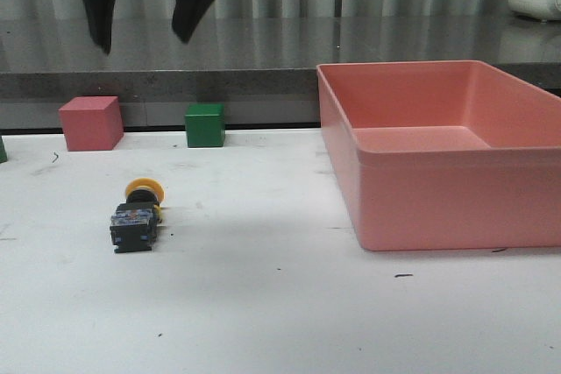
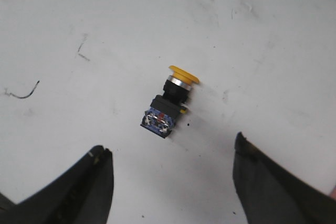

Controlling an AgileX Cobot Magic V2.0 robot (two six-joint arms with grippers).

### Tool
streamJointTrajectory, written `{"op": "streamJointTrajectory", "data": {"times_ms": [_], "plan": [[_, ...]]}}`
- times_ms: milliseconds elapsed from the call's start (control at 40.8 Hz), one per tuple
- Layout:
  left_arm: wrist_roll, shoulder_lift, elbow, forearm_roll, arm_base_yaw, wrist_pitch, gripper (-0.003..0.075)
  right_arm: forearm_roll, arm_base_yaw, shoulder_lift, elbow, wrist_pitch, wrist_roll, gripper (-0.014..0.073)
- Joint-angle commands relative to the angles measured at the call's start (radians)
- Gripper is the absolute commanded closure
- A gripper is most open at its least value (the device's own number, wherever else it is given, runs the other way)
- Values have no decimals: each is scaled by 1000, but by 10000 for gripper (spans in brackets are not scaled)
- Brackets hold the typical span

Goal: Place and stand button with both arms
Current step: 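Raise the right gripper away from the button lying on its side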

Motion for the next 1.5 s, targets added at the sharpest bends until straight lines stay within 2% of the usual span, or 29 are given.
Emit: {"op": "streamJointTrajectory", "data": {"times_ms": [0,294,417,686,1054,1299,1471], "plan": [[-4,11,-27,-14,-8,-80,227,-13,2,-175,30,10,-110,84],[-4,11,-27,-14,-8,-80,227,18,2,-487,251,5,-264,84],[-4,11,-27,-14,-8,-80,227,18,2,-623,386,-30,-279,84],[-4,11,-27,-14,-8,-80,227,18,2,-926,747,-204,-285,84],[-4,11,-27,-14,-8,-80,227,17,2,-1288,1149,-393,-315,84],[-4,11,-27,-14,-8,-80,227,17,2,-1511,1359,-454,-347,84],[-4,11,-27,-14,-8,-80,227,17,2,-1627,1436,-483,-347,84]]}}
